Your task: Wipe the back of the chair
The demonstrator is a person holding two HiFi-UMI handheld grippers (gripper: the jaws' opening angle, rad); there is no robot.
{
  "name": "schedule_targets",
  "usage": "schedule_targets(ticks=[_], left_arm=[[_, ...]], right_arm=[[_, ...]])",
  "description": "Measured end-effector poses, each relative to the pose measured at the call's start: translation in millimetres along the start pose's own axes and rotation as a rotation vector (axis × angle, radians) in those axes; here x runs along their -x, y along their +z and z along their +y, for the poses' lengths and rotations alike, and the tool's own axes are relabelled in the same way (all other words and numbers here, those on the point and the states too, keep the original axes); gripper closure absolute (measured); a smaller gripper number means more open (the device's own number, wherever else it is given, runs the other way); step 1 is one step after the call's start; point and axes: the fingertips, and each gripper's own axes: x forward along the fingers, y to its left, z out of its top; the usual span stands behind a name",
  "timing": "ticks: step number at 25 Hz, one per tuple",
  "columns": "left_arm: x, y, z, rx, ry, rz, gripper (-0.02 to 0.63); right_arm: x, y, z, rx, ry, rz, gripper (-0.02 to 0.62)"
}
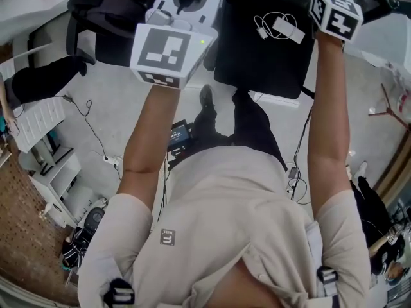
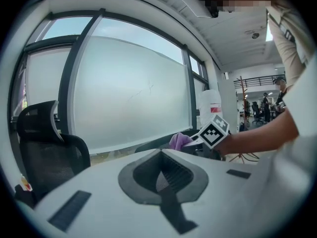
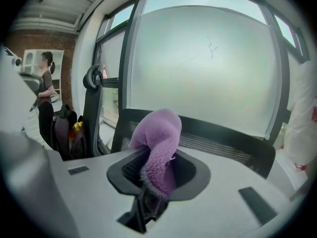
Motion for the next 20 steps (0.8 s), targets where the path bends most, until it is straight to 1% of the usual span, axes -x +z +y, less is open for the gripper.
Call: schedule_targets(ticks=[5, 10, 12, 17, 20], left_arm=[[31.7, 31.6, 6.7, -0.018, -0.001, -0.045, 0.600], [71.0, 62.3, 8.4, -0.029, 0.003, -0.076, 0.600], [87.3, 74.6, 5.2, -0.025, -0.001, -0.080, 0.600], [129.4, 96.9, -7.0, -0.041, -0.025, -0.121, 0.600], [153.9, 109.2, -13.5, -0.058, -0.040, -0.161, 0.600]], right_arm=[[54.7, 40.6, 6.1, -0.012, -0.016, -0.074, 0.511], [120.0, 71.2, 23.0, -0.011, -0.009, -0.146, 0.511], [149.3, 81.9, 29.5, -0.011, -0.008, -0.173, 0.511], [224.1, 104.4, 50.2, 0.007, -0.001, -0.237, 0.511], [269.7, 115.4, 61.8, 0.025, -0.012, -0.277, 0.512]])
